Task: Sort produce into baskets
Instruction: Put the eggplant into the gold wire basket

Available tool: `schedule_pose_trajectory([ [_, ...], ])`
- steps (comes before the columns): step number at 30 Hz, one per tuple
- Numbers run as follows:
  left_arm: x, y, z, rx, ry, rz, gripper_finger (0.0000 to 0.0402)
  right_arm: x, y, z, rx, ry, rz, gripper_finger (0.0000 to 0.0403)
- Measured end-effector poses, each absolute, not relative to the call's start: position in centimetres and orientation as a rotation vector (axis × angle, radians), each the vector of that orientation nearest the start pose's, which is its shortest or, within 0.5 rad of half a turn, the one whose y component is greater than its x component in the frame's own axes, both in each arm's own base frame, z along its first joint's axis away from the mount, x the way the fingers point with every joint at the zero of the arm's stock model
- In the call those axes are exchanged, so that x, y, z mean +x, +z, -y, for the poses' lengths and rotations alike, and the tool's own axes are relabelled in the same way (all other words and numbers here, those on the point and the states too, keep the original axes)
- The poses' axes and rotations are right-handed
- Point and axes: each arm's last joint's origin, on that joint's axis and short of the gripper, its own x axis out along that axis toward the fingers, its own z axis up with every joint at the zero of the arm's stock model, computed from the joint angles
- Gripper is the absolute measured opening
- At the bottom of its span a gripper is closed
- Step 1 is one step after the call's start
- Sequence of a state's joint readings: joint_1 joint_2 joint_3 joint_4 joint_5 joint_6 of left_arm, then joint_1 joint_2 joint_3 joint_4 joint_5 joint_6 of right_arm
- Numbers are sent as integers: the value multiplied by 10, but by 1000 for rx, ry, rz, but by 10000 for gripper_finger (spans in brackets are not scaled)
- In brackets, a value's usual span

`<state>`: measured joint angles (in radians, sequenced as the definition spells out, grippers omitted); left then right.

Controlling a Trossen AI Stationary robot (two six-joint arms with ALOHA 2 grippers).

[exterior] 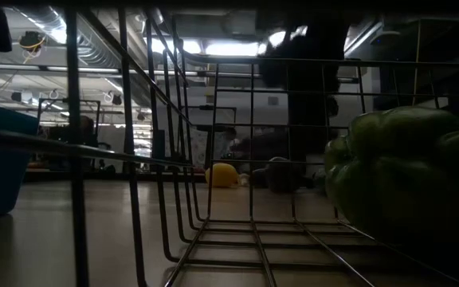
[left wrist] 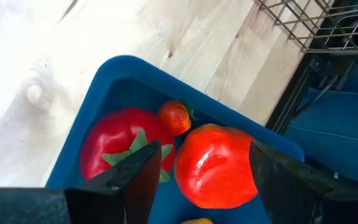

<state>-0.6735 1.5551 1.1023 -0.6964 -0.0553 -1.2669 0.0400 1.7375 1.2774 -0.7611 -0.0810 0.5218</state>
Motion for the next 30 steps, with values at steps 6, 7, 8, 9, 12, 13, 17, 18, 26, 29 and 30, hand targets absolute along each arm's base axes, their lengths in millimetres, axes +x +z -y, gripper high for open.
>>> schedule_pose_trajectory([
  [6,237,226,187,-672,203,-1210,237,323,255,-42,494,-85,-1151,187],
  [7,237,226,187,-672,203,-1211,237,319,261,-48,491,-59,-1139,187],
  [8,237,226,187,-672,202,-1210,237,316,266,-55,483,-33,-1126,187],
  [9,237,226,187,-672,203,-1210,237,312,271,-62,473,-8,-1117,187],
  [12,237,226,187,-672,203,-1210,237,301,282,-83,464,56,-1095,187],
  [13,237,226,187,-672,203,-1210,237,298,286,-90,471,73,-1084,187],
  [17,237,226,187,-671,204,-1209,237,286,292,-118,444,155,-1069,187],
  [18,237,226,187,-671,204,-1209,237,284,292,-125,429,171,-1066,187],
  [26,237,226,187,-670,204,-1208,237,266,290,-162,314,281,-1085,189],
  [29,237,226,187,-670,205,-1207,237,260,290,-170,287,295,-1084,192],
  [30,237,226,187,-670,205,-1208,237,259,290,-172,278,296,-1081,193],
])
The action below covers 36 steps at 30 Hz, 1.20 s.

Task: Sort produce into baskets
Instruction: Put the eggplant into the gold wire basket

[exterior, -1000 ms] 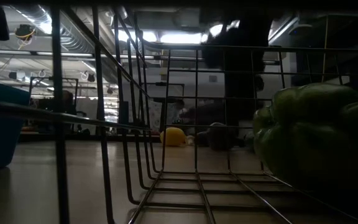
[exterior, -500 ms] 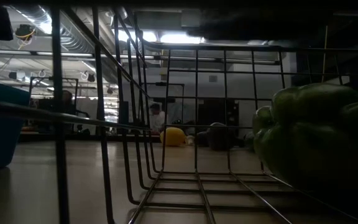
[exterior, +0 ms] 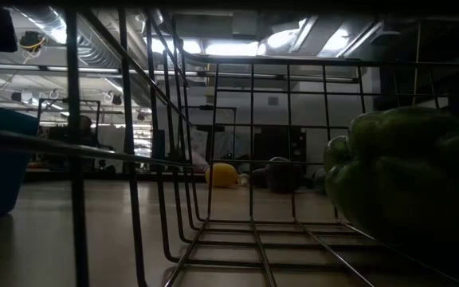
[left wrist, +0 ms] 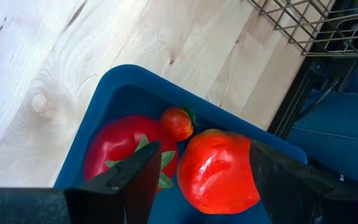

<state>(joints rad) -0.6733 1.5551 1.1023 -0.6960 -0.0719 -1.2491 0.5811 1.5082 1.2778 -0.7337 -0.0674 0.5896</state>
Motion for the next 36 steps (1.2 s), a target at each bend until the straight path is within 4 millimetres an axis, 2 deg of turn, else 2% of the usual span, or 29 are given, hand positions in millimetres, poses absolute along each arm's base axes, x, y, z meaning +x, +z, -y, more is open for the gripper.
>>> schedule_pose_trajectory([
  [6,237,226,187,-670,204,-1207,237,258,280,-185,190,254,-1070,200],
  [19,237,226,187,-667,202,-1207,237,274,242,-195,135,199,-1173,200],
  [36,237,226,187,-646,189,-1206,237,275,240,-196,137,205,-1186,202],
])
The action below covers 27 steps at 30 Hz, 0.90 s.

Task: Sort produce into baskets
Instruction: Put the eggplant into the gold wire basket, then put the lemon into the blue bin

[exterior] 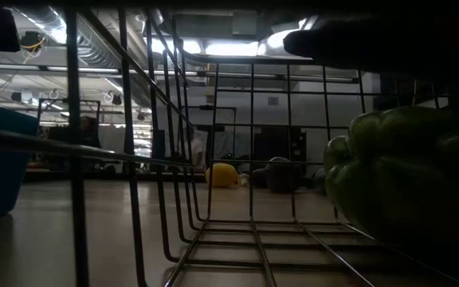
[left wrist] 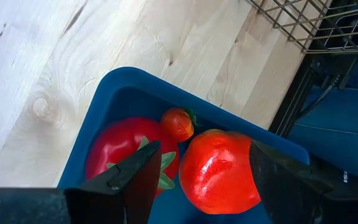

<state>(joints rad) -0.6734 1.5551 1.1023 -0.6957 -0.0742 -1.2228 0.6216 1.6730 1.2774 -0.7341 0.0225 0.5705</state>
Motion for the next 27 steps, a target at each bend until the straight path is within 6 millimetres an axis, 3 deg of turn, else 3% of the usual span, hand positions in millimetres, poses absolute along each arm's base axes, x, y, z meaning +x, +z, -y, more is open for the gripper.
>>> schedule_pose_trajectory([
  [14,238,226,186,-642,196,-1197,237,275,240,-196,141,210,-1189,333],
  [21,244,226,178,-663,240,-1171,237,274,240,-196,145,207,-1190,351],
  [27,259,228,157,-663,267,-1141,237,274,240,-196,146,206,-1192,351],
])
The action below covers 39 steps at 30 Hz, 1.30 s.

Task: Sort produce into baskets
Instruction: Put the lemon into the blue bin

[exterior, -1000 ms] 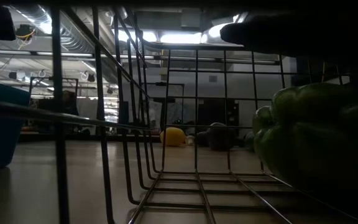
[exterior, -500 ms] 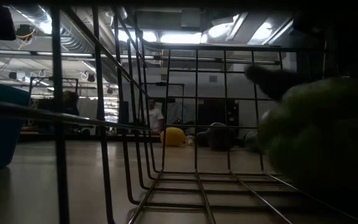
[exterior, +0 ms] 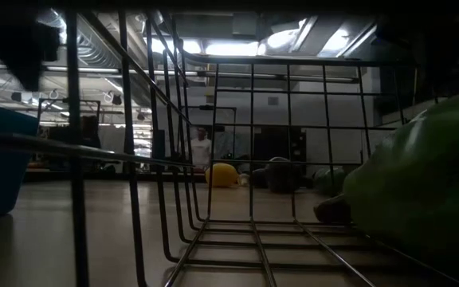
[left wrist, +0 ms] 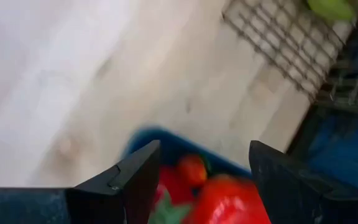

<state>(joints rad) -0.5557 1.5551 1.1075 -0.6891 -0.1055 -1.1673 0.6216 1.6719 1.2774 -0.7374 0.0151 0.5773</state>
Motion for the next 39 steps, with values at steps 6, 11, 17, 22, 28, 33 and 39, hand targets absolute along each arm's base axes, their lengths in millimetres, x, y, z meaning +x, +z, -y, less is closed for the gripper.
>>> schedule_pose_trajectory([
  [6,284,242,124,-570,210,-1094,237,272,249,-194,154,213,-1197,351],
  [11,303,256,86,-480,190,-1036,237,273,269,-195,151,233,-1202,351],
  [17,318,265,35,-372,207,-966,237,274,289,-196,127,259,-1181,351],
  [22,326,270,0,-318,232,-885,237,275,296,-197,119,274,-1165,351],
  [28,329,274,-37,-284,286,-813,237,275,296,-197,118,272,-1166,351],
  [33,327,274,-55,-194,259,-820,238,275,296,-197,118,272,-1166,351],
  [39,330,269,-59,-65,172,-844,238,275,296,-197,117,272,-1167,351],
])
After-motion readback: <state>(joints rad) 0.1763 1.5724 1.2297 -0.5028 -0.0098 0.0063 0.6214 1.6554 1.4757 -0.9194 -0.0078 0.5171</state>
